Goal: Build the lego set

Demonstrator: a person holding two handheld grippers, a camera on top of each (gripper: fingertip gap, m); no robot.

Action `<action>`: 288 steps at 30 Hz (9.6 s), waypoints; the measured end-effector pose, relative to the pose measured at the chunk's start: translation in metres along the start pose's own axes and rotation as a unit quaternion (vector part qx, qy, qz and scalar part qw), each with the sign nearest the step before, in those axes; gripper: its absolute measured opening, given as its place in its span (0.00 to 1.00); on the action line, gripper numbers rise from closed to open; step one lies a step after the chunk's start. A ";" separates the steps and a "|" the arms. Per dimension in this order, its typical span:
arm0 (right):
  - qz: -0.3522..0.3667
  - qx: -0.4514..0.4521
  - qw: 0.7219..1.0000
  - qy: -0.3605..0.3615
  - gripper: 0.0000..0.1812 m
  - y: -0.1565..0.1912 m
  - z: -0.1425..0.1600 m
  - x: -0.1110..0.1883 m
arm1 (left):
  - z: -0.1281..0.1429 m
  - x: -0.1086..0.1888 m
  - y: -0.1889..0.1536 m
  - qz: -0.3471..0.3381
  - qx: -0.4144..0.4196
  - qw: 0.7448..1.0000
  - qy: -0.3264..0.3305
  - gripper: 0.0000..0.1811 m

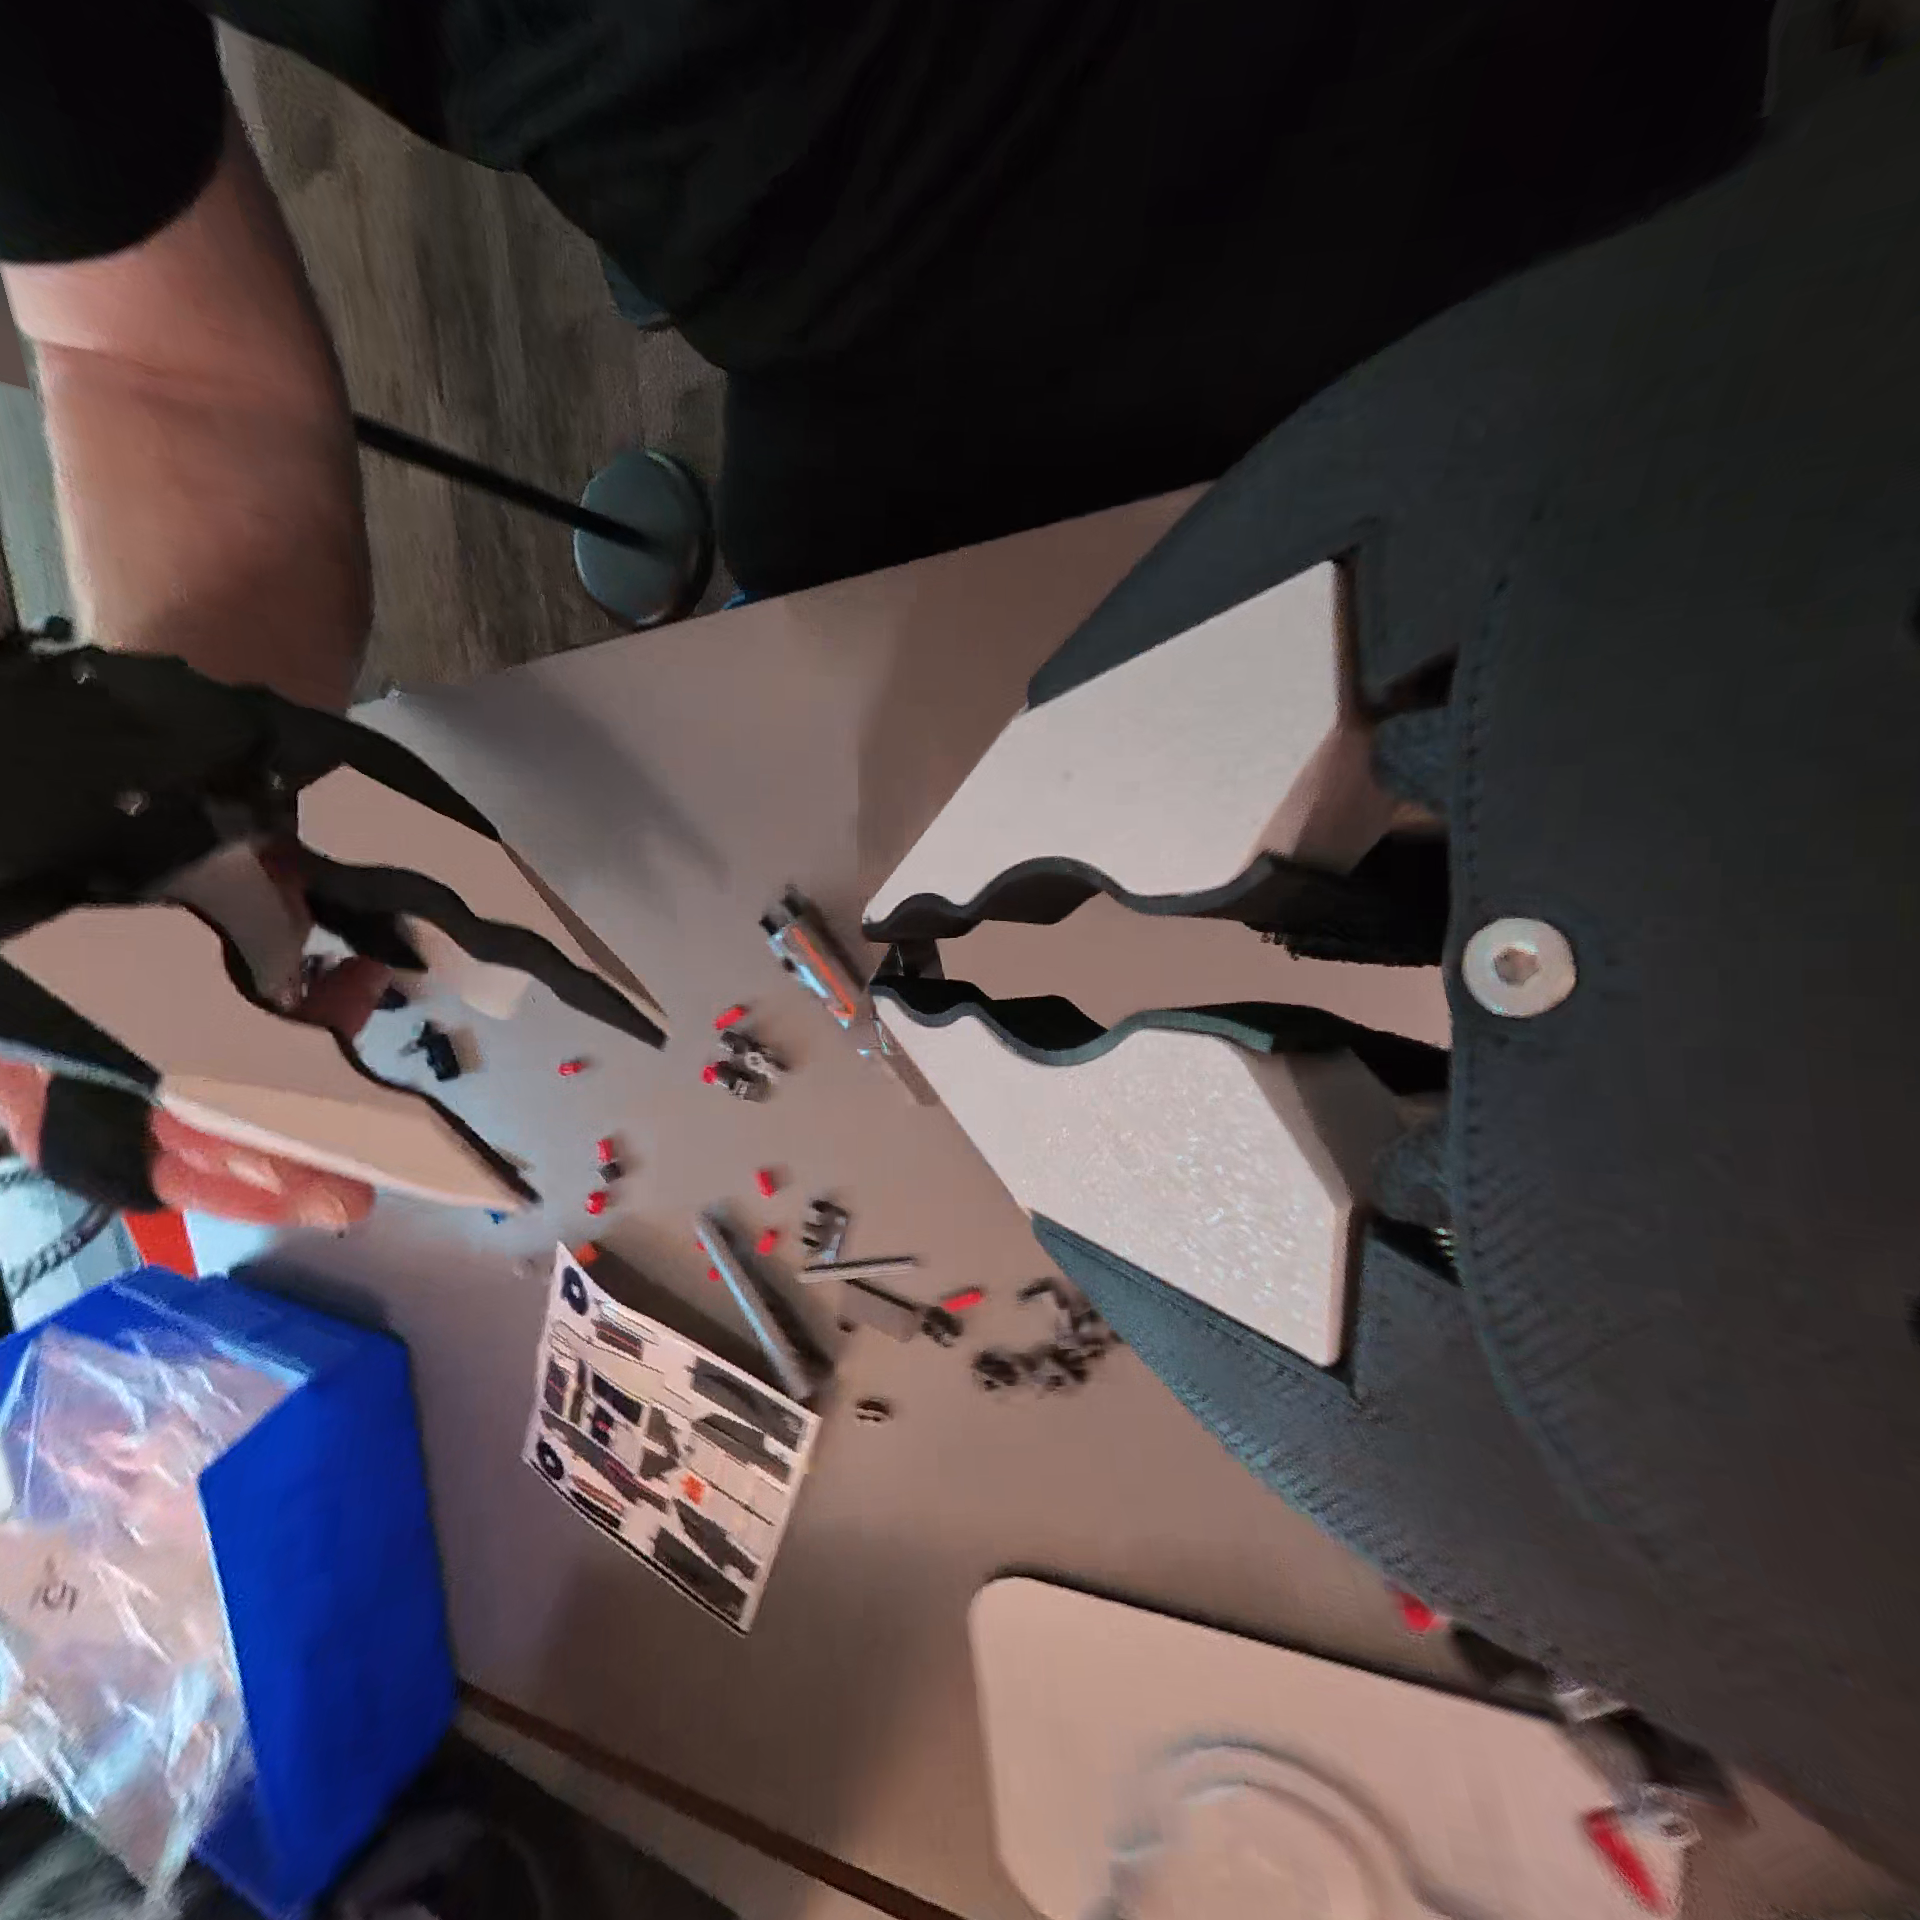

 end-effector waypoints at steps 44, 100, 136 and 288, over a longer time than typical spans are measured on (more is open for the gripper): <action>-0.132 -0.381 0.892 -0.205 0.22 -0.041 0.062 0.011 | -0.081 -0.095 0.072 0.166 -0.102 0.974 -0.118 0.02; -0.149 -0.436 0.845 -0.270 0.04 -0.065 0.059 0.034 | -0.088 -0.094 0.092 0.165 -0.052 0.959 -0.225 0.03; 0.015 -0.378 0.908 -0.182 0.13 -0.097 0.088 0.036 | -0.097 -0.111 0.130 -0.123 -0.243 0.950 -0.154 0.02; -0.327 -0.319 0.875 0.158 0.13 0.084 0.056 0.081 | -0.072 -0.119 0.148 -0.114 0.023 0.993 0.030 0.08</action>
Point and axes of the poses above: each gripper's, where its closed fingertips meet, x back along the fingers, z out of its underside, y = z × x across the jaws, the point moved 1 cm from there along x, back along the fingers, and after that the axes turned 3 degrees about -x, right-handed, at the moved point
